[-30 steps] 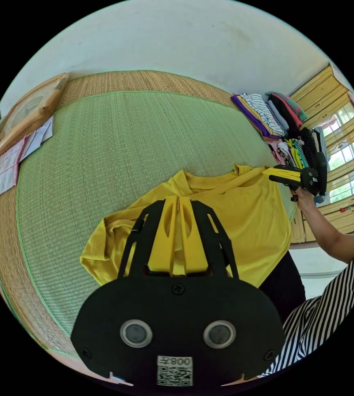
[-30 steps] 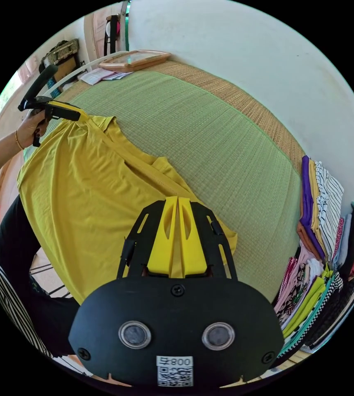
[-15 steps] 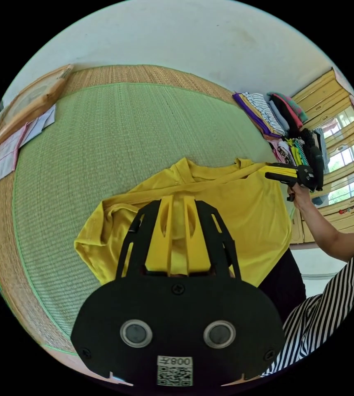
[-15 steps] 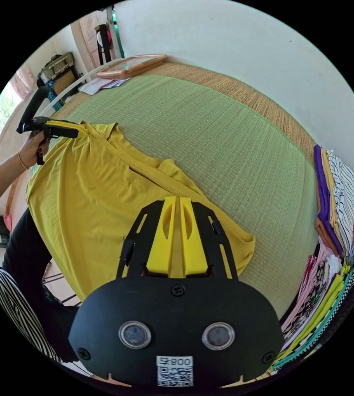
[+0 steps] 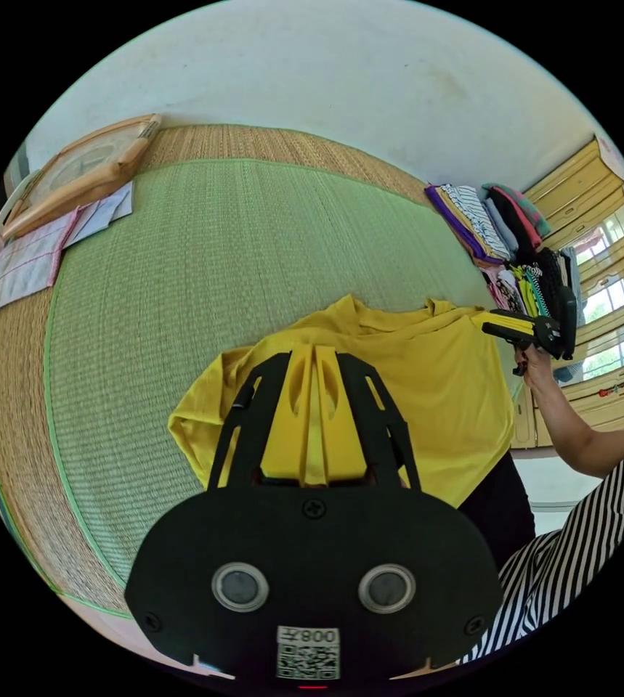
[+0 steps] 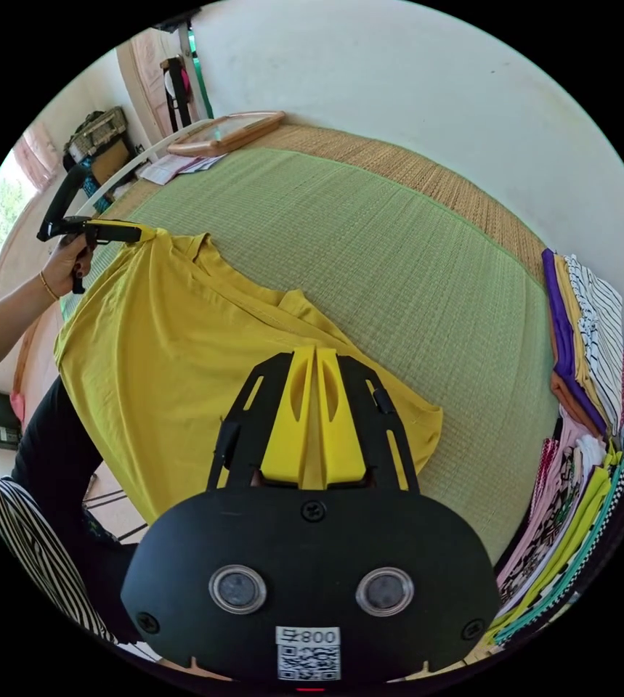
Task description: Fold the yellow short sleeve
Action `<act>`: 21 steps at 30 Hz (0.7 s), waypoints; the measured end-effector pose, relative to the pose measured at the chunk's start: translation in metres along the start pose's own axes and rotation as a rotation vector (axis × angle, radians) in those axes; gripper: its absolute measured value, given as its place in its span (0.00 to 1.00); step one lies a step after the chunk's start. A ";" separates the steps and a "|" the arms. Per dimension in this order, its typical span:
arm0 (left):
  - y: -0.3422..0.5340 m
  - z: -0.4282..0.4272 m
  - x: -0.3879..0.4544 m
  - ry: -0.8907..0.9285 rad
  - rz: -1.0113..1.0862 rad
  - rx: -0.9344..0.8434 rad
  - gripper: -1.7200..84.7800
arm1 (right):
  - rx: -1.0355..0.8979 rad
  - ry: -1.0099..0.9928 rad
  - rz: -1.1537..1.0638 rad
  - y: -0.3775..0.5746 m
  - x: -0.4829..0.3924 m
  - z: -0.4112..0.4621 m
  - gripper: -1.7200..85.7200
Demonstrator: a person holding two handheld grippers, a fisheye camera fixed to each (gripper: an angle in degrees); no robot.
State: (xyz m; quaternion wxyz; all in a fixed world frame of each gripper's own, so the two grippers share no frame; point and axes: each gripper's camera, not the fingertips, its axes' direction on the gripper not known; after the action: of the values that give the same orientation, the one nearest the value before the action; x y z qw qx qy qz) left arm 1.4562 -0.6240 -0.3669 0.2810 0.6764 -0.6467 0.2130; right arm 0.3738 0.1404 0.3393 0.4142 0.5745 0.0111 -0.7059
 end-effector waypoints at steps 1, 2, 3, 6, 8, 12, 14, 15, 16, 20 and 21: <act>-0.001 0.001 -0.004 0.004 -0.004 -0.006 0.03 | -0.002 -0.017 0.013 0.004 0.011 0.002 0.02; -0.001 0.003 -0.006 0.004 -0.010 -0.012 0.03 | -0.006 -0.027 0.028 0.007 0.023 0.006 0.02; -0.001 0.007 -0.011 0.001 -0.022 -0.025 0.04 | -0.010 -0.029 0.038 0.009 0.029 0.010 0.02; 0.004 0.012 -0.020 0.014 -0.049 -0.044 0.06 | -0.043 -0.060 0.084 0.021 0.058 0.022 0.02; 0.012 0.006 -0.024 0.021 -0.045 -0.018 0.08 | -0.030 -0.003 0.112 0.043 0.081 0.018 0.03; 0.037 -0.011 -0.041 -0.001 -0.072 0.015 0.11 | -0.006 0.013 0.224 0.093 0.138 0.013 0.06; 0.048 -0.017 -0.053 -0.005 -0.112 0.035 0.11 | 0.001 -0.017 0.330 0.127 0.185 0.017 0.09; 0.056 -0.020 -0.062 -0.005 -0.148 0.045 0.12 | 0.000 -0.031 0.354 0.134 0.196 0.019 0.09; 0.063 -0.021 -0.071 -0.002 -0.183 0.062 0.12 | 0.010 -0.053 0.395 0.147 0.216 0.022 0.09; 0.075 -0.015 -0.088 -0.019 -0.233 0.050 0.11 | 0.022 -0.069 0.454 0.172 0.270 0.040 0.10; 0.076 -0.010 -0.091 -0.021 -0.232 0.026 0.11 | 0.016 -0.079 0.456 0.175 0.277 0.045 0.10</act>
State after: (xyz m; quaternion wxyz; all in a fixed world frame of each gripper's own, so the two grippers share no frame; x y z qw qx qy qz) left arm 1.3753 -0.5495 -0.4109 0.2882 0.7524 -0.5642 0.1801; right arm 0.4431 -0.1547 0.2075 0.5585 0.5375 -0.1410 -0.6159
